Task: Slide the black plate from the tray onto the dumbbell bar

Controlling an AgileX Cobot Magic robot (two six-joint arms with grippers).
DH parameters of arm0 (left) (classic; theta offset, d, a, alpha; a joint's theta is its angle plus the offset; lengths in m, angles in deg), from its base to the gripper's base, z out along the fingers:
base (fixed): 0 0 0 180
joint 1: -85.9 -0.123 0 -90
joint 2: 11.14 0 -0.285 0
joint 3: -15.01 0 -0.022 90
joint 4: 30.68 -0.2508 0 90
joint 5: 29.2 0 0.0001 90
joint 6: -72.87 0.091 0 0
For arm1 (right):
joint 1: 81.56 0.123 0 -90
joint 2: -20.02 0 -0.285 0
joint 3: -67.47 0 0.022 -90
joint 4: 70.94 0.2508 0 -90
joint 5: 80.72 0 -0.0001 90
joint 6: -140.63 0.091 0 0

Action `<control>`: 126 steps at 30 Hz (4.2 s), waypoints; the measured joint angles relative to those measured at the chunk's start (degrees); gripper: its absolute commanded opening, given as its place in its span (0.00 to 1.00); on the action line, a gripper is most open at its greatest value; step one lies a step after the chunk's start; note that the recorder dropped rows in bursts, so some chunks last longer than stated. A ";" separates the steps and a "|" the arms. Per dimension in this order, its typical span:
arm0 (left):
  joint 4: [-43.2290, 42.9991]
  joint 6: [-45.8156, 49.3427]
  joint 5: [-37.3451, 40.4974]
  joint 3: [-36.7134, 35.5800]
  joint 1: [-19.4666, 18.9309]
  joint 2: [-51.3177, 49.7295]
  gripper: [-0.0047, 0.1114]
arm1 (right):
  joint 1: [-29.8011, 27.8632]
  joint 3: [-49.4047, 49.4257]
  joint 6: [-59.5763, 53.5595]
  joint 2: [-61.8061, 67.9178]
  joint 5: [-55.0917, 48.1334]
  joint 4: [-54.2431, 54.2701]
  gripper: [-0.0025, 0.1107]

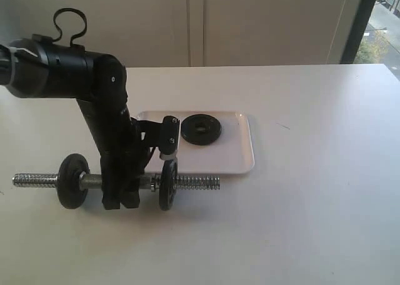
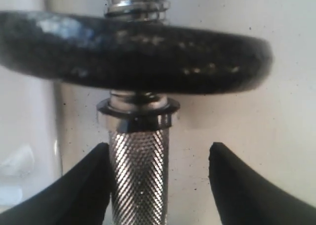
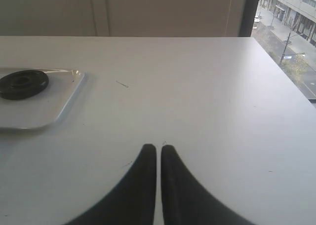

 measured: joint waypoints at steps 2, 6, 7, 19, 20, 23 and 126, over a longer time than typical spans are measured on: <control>-0.39 0.00 0.00 0.00 0.00 -0.36 0.57 | 0.00 0.00 0.00 0.00 0.00 0.00 0.06; -0.61 0.00 0.00 0.00 0.00 -0.87 0.57 | 0.00 0.00 0.00 0.00 0.00 0.00 0.06; -0.73 0.00 0.00 0.00 0.00 -1.10 0.57 | 0.00 0.00 0.00 0.00 0.00 0.00 0.06; -3.29 -0.68 0.12 0.00 -0.73 -1.18 0.57 | 0.00 0.00 0.00 0.00 0.00 0.00 0.06; -3.29 -0.68 0.12 0.00 -0.73 -1.18 0.57 | 0.00 0.00 0.00 0.00 0.00 0.00 0.06; -3.29 -0.78 0.23 0.00 -0.73 -1.18 0.56 | 0.00 0.00 0.00 0.00 0.00 0.00 0.06; 2.12 -8.50 5.96 -0.84 -0.94 2.82 0.04 | 2.85 -26.79 15.44 35.86 4.61 5.97 0.02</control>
